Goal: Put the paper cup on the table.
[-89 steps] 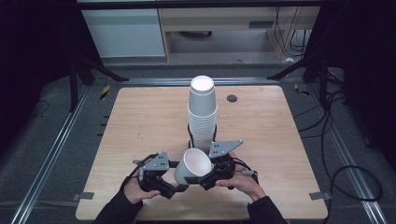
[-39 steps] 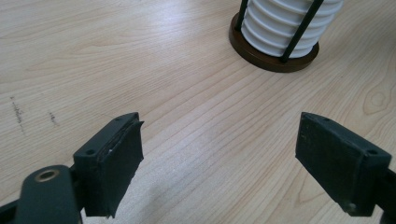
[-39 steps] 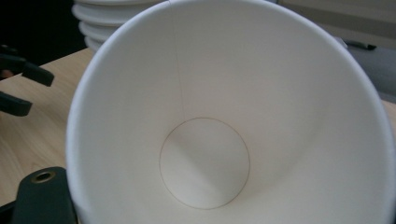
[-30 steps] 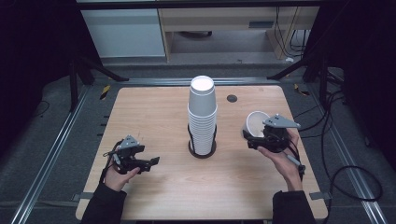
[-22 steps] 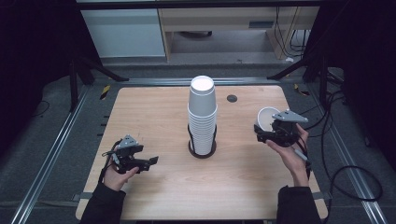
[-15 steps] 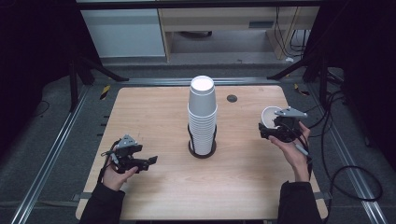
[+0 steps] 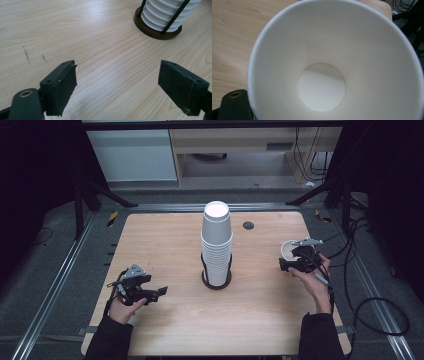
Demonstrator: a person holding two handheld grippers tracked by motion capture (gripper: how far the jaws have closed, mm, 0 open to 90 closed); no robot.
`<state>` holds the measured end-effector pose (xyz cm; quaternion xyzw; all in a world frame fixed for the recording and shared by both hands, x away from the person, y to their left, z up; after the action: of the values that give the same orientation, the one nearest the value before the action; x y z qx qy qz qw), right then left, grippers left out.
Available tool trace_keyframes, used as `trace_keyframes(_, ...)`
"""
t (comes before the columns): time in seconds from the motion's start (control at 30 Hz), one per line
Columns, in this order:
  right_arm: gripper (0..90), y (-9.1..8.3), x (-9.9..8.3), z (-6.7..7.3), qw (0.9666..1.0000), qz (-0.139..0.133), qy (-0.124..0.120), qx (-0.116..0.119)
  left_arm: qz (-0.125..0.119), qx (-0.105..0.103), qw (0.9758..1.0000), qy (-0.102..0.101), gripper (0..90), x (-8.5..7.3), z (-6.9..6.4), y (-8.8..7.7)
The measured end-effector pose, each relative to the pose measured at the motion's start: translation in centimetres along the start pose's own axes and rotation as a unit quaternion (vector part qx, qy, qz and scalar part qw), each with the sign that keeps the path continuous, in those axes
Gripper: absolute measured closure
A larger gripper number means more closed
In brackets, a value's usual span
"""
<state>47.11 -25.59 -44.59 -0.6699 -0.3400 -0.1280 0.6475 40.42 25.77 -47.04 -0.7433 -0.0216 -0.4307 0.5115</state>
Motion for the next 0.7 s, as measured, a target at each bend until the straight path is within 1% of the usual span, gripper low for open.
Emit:
trace_keyframes(0.17, 14.2, 0.6, -0.3, -0.2, 0.9998, 0.018, -0.006, 0.003, 0.003, 0.001, 1.0000, 0.005, 14.4, 0.0, -0.1, 0.1)
trace_keyframes(0.2, 14.2, 0.7, -0.4, -0.1, 0.9998, 0.017, -0.001, 0.007, 0.003, 0.001, 1.0000, 0.005, 14.4, 0.0, -0.1, 0.1)
trace_keyframes(0.23, 14.2, 0.8, -0.5, -0.3, 0.9998, 0.016, -0.002, 0.010, 0.003, 0.002, 1.0000, 0.005, 14.4, 0.0, -0.2, 0.1)
trace_keyframes(0.27, 14.2, 1.0, -0.6, -0.3, 0.9997, 0.021, 0.001, 0.012, 0.003, 0.001, 1.0000, 0.005, 14.4, 0.0, -0.1, 0.1)
trace_keyframes(0.33, 14.2, 1.2, -0.8, -0.5, 0.9997, 0.025, 0.000, 0.009, 0.005, 0.001, 1.0000, 0.005, 14.3, 0.0, -0.1, 0.1)
trace_keyframes(0.53, 14.1, 1.8, -1.2, -0.6, 0.9992, 0.040, 0.003, 0.010, 0.008, 0.001, 0.9999, 0.008, 14.3, -0.1, -0.2, 0.2)
trace_keyframes(0.63, 14.0, 2.0, -1.4, -0.8, 0.9989, 0.045, -0.002, 0.010, 0.007, 0.001, 0.9999, 0.007, 14.2, -0.1, -0.3, 0.3)
trace_keyframes(0.7, 14.0, 2.1, -1.4, -0.8, 0.9988, 0.048, 0.003, 0.011, 0.007, 0.000, 0.9999, 0.007, 14.2, -0.1, -0.3, 0.4)
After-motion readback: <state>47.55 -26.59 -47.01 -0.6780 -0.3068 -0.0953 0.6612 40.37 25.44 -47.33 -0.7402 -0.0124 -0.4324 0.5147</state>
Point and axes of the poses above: each handheld gripper's, and its own axes: y roughly forward along the jaws, x roughly out of its top, z roughly to its left, the point moved 2 cm from there along y, roughly forward along the jaws, and after that the axes turned 9 degrees about z, right-handed, at the moved point
